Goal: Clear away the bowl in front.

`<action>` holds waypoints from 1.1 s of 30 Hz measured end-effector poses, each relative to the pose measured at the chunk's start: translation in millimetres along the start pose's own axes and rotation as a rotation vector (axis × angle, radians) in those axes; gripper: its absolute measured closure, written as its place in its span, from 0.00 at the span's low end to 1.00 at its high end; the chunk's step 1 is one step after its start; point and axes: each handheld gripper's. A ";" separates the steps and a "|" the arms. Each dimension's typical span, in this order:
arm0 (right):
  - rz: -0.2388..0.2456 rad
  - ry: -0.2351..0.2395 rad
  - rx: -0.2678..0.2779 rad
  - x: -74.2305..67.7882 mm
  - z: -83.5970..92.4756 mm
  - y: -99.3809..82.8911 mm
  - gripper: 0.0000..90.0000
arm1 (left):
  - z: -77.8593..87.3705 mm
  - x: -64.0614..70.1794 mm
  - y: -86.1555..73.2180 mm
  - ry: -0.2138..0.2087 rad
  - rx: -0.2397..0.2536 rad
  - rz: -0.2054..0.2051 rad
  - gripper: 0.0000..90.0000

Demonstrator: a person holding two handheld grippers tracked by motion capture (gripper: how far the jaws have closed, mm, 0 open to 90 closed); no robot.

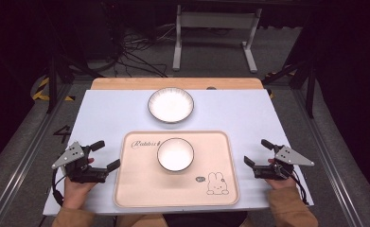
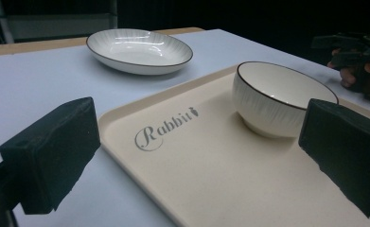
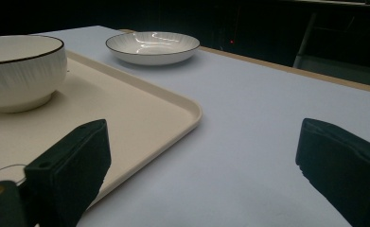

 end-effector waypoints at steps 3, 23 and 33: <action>-0.001 0.000 0.000 0.0 0.0 0.0 0.05 | 0.5 -1.7 -4.7 -0.003 -0.009 0.005 0.01; 0.002 -0.001 -0.001 -0.2 0.2 0.0 0.05 | -3.9 0.4 -19.5 0.052 -0.053 0.001 0.01; 0.004 0.002 -0.001 -0.4 0.0 0.0 0.05 | -3.5 -2.8 -20.3 0.044 -0.042 0.061 0.01</action>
Point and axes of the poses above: each handheld gripper's, and its own axes: z roughly backward along the jaws, y roughly out of its top, x roughly to its right, and after that the axes turned 3 degrees about z, right-handed
